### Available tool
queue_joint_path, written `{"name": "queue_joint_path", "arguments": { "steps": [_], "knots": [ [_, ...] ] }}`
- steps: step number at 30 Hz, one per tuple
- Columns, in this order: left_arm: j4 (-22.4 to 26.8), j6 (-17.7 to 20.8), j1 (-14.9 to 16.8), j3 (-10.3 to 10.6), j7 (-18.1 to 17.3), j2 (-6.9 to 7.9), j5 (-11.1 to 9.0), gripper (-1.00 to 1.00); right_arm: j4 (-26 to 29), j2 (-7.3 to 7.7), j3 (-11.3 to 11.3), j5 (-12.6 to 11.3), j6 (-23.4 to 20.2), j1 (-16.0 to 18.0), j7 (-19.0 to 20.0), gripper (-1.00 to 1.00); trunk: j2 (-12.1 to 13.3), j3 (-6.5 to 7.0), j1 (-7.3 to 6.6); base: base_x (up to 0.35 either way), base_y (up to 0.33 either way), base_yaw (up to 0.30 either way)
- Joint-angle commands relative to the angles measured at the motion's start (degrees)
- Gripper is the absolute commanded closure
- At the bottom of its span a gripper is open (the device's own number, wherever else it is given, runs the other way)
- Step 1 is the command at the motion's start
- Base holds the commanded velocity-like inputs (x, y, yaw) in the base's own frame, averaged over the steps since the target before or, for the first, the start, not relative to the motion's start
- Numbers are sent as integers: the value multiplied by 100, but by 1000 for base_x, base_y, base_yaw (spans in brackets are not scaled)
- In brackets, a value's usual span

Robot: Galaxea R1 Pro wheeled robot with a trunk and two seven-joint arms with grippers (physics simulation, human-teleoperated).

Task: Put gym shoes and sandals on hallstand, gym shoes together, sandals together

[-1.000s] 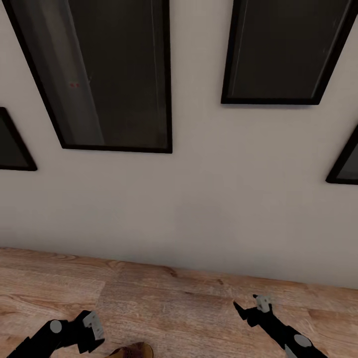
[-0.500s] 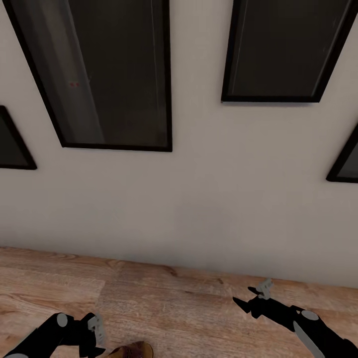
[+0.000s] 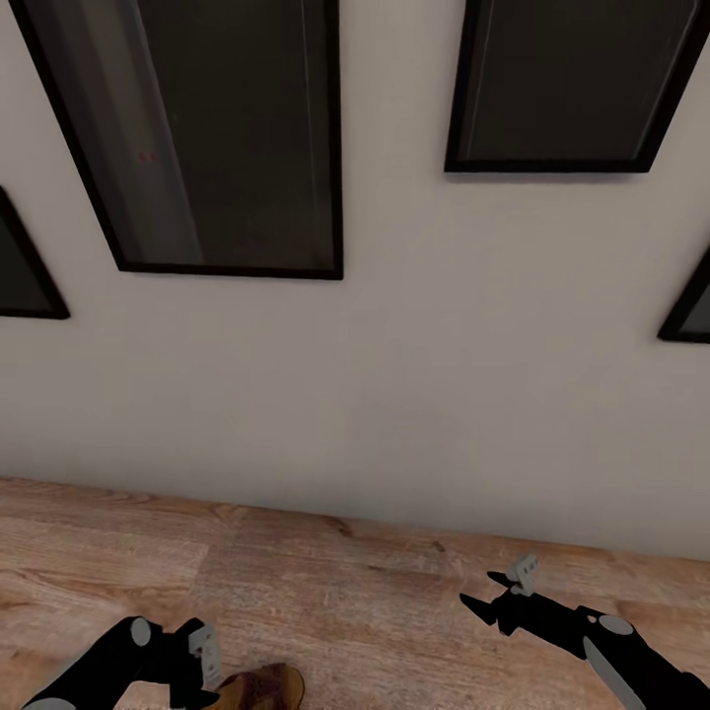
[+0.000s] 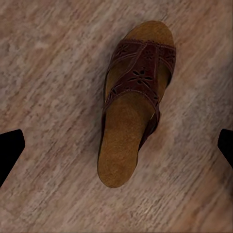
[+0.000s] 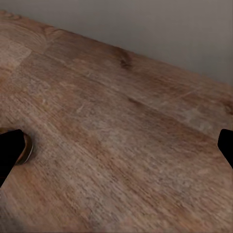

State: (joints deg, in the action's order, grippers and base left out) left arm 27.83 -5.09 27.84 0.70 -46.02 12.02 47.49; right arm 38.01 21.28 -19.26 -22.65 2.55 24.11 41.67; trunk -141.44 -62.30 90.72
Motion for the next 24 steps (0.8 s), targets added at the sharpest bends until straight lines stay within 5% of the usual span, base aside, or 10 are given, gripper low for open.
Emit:
{"name": "queue_joint_path", "arguments": {
  "steps": [1, 9, 24],
  "knots": [
    [15, -55, 2, 7, -4, -7, 84, -100, -4, 8, -34, -38, 26, 6, 3, -100, -44, -33, 21, 0, 0, 65],
    [58, -92, 10, 9, -4, -176, 834, -100, -4, 43, -34, -29, 26, 6, 25, -100, -186, -268, 108, 0, 0, 69],
    [299, -101, 53, 9, -4, -226, 961, -100, 10, 73, -29, -38, 26, 6, 25, -100, -206, -737, 146, 0, 0, 64]
  ]
}}
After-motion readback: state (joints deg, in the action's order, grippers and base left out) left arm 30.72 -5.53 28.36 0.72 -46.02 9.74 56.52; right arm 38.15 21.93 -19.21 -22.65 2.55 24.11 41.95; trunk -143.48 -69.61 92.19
